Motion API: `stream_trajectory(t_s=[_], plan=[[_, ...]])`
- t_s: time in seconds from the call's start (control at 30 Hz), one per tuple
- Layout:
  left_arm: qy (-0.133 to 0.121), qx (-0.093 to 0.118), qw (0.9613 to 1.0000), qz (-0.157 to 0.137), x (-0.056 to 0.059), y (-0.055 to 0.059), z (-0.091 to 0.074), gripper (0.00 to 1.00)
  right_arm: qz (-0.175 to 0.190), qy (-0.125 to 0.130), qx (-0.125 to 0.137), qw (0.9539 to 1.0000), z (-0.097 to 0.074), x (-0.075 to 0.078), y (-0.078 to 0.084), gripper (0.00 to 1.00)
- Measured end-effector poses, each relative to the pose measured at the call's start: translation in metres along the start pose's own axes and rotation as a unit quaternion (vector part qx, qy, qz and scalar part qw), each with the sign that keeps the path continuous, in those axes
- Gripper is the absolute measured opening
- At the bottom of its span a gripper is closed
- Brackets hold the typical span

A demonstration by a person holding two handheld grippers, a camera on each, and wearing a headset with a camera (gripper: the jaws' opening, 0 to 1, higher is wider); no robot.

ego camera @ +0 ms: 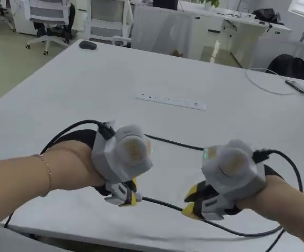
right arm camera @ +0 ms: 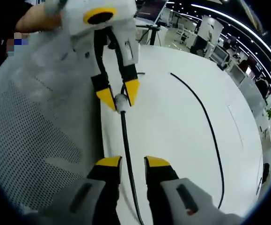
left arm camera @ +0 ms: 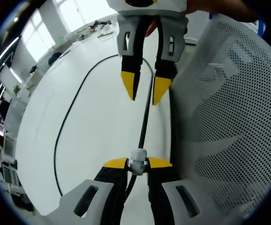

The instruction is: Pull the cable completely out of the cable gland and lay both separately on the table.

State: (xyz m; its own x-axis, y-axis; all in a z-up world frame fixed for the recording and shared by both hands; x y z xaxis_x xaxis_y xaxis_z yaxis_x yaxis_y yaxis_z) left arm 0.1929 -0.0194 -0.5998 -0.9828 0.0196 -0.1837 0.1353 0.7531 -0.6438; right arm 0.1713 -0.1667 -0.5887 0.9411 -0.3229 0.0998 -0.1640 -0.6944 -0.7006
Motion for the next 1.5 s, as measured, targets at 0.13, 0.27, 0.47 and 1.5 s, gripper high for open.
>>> stream_trajectory(t_s=[0.13,0.27,0.47,1.5], plan=[[-0.017,0.011,0.9998,0.006,0.004,0.000,-0.012,0.16,-0.018,-0.011,0.034,0.9992,0.020,-0.014,-0.037,0.25],[-0.031,0.021,0.9992,0.016,0.005,0.000,-0.017,0.16,-0.038,-0.005,0.014,0.9992,0.039,-0.019,-0.039,0.23],[-0.045,0.025,0.9984,0.024,0.006,0.008,-0.018,0.16,-0.033,0.011,0.025,0.9991,0.040,-0.017,-0.025,0.05],[-0.050,0.021,0.9984,0.017,0.001,0.022,-0.016,0.16,-0.058,0.035,-0.012,0.9977,0.043,-0.016,-0.020,0.04]])
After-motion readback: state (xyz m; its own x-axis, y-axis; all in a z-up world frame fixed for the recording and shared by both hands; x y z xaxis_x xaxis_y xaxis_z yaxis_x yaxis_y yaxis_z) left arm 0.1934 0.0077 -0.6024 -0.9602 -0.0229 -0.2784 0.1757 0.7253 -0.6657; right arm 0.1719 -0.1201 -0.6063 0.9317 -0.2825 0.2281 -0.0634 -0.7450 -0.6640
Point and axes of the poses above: the centre of the closed fingertips' face, and the gripper's own axes: z roughly forward along the fingers, x roughly to its right, y roughly out of its underside, the point moved 10 cm from there along -z, roughly backward along the fingers, and after that the axes turned 12 degrees about x, right-handed, at the moved point
